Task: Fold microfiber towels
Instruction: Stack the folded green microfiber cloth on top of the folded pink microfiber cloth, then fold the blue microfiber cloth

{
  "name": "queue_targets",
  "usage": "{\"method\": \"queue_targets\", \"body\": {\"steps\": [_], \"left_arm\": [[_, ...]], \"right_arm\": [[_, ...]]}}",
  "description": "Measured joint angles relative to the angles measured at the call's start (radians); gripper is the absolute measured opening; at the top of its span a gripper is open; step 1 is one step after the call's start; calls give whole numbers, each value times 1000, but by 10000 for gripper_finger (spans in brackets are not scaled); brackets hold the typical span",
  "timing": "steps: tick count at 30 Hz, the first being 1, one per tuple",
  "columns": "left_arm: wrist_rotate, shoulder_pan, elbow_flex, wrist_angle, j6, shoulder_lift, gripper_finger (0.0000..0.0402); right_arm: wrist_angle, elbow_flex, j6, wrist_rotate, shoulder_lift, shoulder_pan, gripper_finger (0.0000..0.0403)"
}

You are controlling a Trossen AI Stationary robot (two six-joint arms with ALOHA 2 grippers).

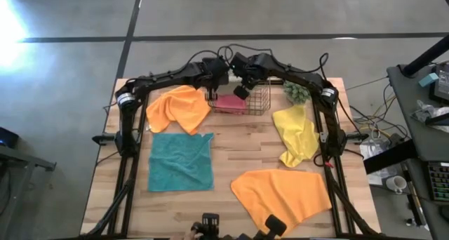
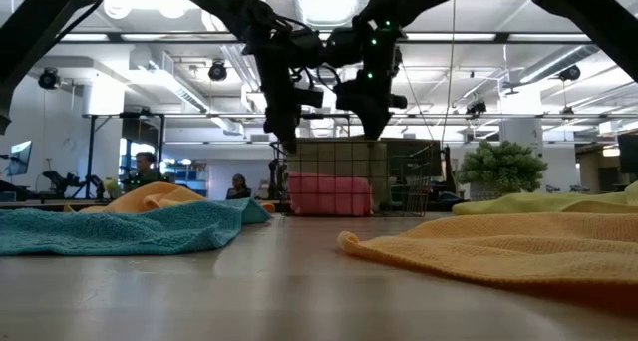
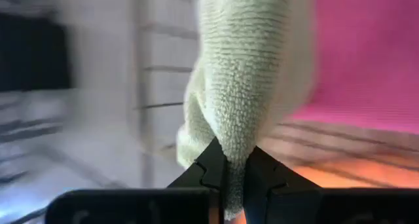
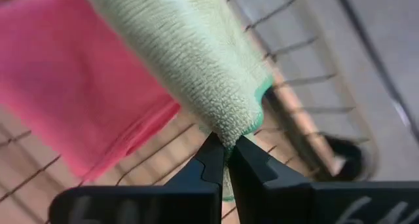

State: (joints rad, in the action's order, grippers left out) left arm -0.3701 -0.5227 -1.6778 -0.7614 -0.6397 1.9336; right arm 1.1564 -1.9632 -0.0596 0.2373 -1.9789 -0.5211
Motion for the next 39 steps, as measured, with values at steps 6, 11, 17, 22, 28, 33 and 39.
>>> {"method": "queue_targets", "body": {"steps": [6, 11, 17, 22, 28, 33, 39], "left_arm": [[112, 18, 6, -52, 5, 1, 8], [203, 21, 13, -124, 5, 1, 12], [278, 34, 18, -141, 5, 1, 53], [278, 44, 18, -141, 5, 1, 101], [279, 47, 6, -169, 5, 1, 154], [290, 47, -53, -262, 6, 0, 171], [301, 50, -129, -340, 7, -5, 173]], "right_arm": [[12, 88, 2, -128, 1, 3, 8], [11, 109, 33, -220, 4, 6, 8], [31, 105, 79, -223, 5, 9, 9], [58, 48, 87, -222, 6, 9, 30], [77, -13, 99, -222, 8, 9, 83], [113, -38, 98, -236, 8, 9, 126], [119, -77, 105, -239, 8, 9, 154]]}}
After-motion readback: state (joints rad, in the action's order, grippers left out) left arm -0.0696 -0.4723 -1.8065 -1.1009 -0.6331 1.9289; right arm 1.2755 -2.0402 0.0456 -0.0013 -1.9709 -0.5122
